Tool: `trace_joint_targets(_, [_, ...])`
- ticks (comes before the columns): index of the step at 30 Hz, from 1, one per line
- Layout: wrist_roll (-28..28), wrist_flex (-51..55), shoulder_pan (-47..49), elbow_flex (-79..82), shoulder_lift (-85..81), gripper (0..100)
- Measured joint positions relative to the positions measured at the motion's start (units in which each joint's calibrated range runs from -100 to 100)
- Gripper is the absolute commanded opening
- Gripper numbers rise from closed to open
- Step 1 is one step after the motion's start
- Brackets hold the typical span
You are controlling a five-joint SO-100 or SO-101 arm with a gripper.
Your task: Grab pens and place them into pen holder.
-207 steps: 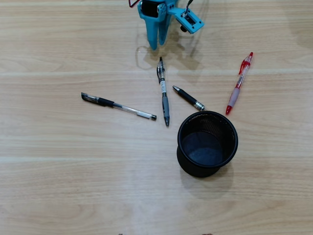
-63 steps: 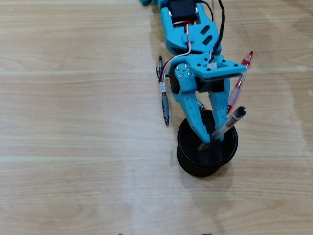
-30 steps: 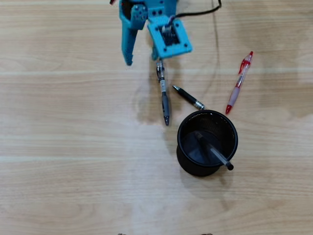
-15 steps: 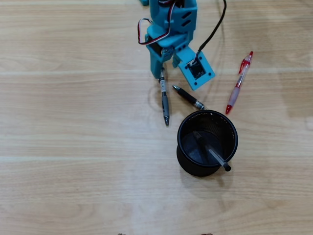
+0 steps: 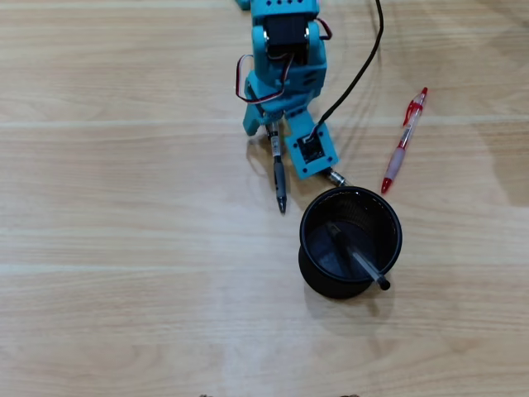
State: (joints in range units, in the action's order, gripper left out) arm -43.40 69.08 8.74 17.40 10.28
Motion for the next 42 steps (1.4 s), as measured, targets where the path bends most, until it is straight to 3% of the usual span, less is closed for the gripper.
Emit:
trace_joint_targets(12, [-1.2,0.0,-3.4,-1.7,2.8,2])
trace_joint_targets(30, [-2.8,1.8,-7.9,-2.1,-3.0,2])
trace_joint_targets(37, [-2.8,2.4,-7.9,-1.9,-5.8,24])
trace_joint_targets(42, [-2.9,2.3,-7.3,2.6,-6.0,22])
